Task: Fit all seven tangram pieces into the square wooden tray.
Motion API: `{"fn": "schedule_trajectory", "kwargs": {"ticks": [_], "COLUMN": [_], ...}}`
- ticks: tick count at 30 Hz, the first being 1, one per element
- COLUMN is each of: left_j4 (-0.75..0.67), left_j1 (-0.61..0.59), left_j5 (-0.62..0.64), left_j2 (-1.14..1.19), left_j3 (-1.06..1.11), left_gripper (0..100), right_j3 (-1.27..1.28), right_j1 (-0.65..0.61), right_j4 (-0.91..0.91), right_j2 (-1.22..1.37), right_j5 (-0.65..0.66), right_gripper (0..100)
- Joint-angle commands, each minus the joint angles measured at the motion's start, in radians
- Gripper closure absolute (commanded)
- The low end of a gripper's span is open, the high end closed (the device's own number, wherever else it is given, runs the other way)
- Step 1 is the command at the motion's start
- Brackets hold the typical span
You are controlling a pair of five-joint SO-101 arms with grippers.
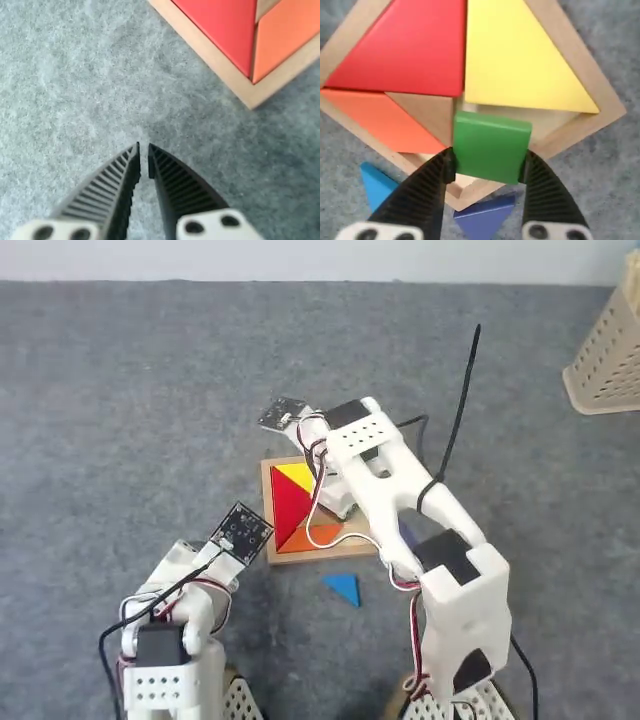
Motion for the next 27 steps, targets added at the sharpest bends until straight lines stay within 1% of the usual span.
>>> {"fn": "schedule_trajectory", "kwargs": {"ticks": [1, 14, 21, 24, 27], "left_j4": [0.006, 0.006, 0.006, 0.006, 0.006], "left_j1": [-0.005, -0.005, -0.005, -0.005, -0.005], "left_j5": [-0.002, -0.002, -0.002, -0.002, -0.002], "left_j2": [-0.017, -0.017, -0.017, -0.017, -0.017], "left_j3": [-0.010, -0.010, -0.010, -0.010, -0.010], "left_gripper": [98, 98, 98, 98, 98], "right_j3": [-0.063, -0.064, -0.064, -0.064, -0.064], "right_j1": [-0.013, -0.015, -0.056, -0.051, -0.050], "right_j4": [0.010, 0.007, -0.005, -0.005, -0.007], "right_j2": [-0.016, -0.018, -0.016, -0.016, -0.016], "right_j5": [0.015, 0.015, 0.015, 0.014, 0.002], "right_gripper": [84.3, 83.5, 83.5, 80.6, 80.3]}}
